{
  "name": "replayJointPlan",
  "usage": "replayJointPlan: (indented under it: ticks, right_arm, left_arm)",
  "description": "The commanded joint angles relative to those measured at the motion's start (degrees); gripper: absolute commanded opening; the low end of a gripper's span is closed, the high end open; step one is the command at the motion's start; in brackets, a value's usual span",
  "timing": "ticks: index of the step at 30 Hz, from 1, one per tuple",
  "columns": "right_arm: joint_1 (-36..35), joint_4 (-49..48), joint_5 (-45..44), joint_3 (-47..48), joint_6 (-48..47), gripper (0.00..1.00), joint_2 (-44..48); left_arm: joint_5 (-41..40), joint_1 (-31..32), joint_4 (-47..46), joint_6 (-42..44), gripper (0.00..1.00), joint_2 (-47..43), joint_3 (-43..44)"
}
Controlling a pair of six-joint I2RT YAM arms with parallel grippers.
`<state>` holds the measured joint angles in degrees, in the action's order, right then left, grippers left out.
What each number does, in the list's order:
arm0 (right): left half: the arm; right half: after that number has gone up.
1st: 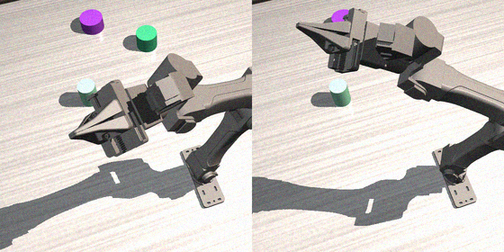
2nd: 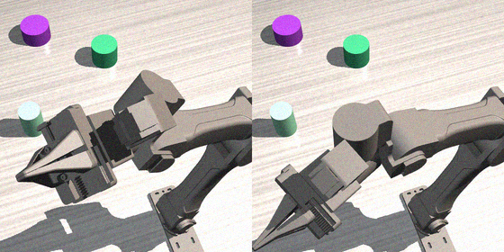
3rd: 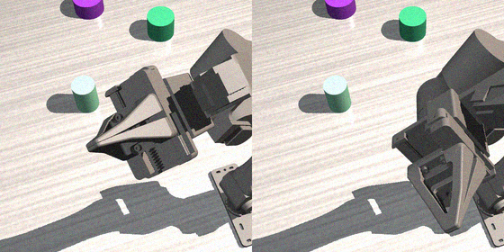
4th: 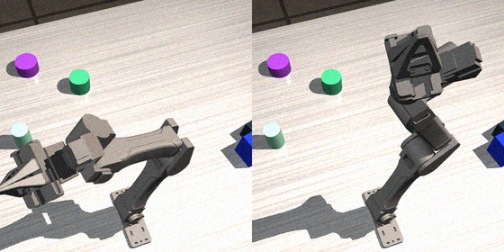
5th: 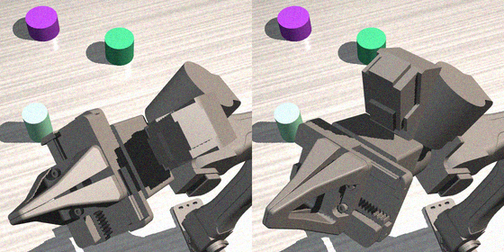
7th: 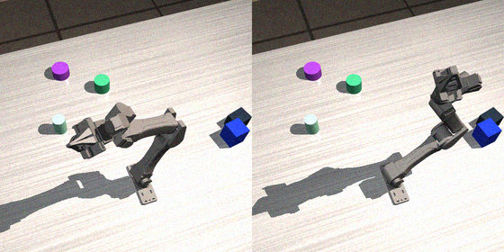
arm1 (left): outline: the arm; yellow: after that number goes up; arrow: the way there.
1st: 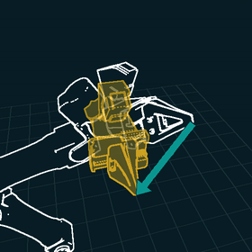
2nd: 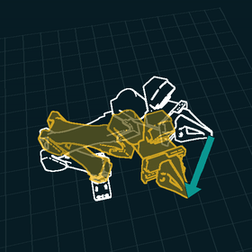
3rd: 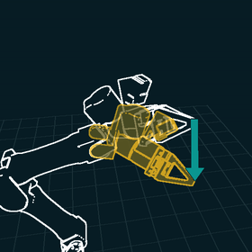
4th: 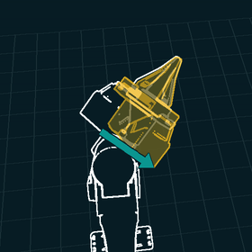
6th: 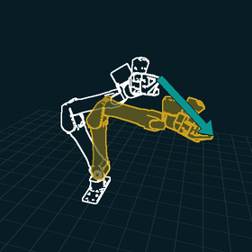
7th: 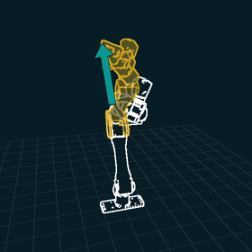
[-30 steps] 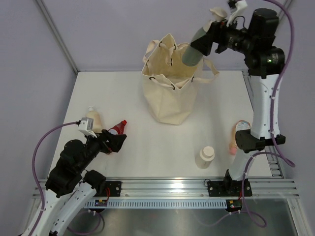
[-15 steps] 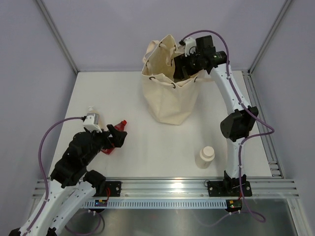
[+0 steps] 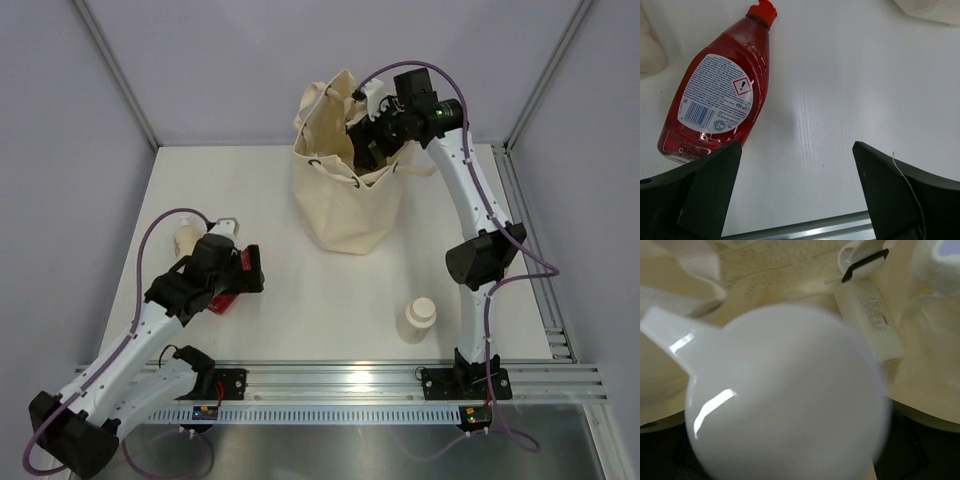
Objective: Place the personal care products into the canvas bag
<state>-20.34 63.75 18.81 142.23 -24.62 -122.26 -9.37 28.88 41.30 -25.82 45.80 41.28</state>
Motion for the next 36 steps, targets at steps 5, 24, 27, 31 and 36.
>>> replayJointPlan:
  ticks: [5, 24, 27, 31, 36]
  right_arm:
    - [4.08, -9.78, 20.03, -1.79, -0.09, 1.00, 17.23]
    - [12.06, -19.09, 35.23, -26.27, 10.20, 0.99, 35.92]
    - [16.89, -22.34, 38.14, -40.60, 9.60, 1.00, 44.98]
    - [22.25, -21.91, 40.78, -53.43, 8.54, 0.99, 52.99]
    - [24.20, -25.77, 43.77, -68.37, 11.08, 1.00, 60.11]
  left_arm:
    - [-6.62, -0.41, 2.55, 7.71, 0.99, 15.26, 12.50]
    - [-8.83, -6.03, 4.66, 14.57, 0.99, 37.83, 21.98]
    - [-7.26, -6.21, 5.46, 15.36, 0.99, 42.34, 23.50]
    - [-8.73, -6.91, 4.14, 14.75, 0.98, 47.69, 22.53]
    - [-11.30, -9.01, 1.95, 13.87, 0.97, 53.33, 22.62]
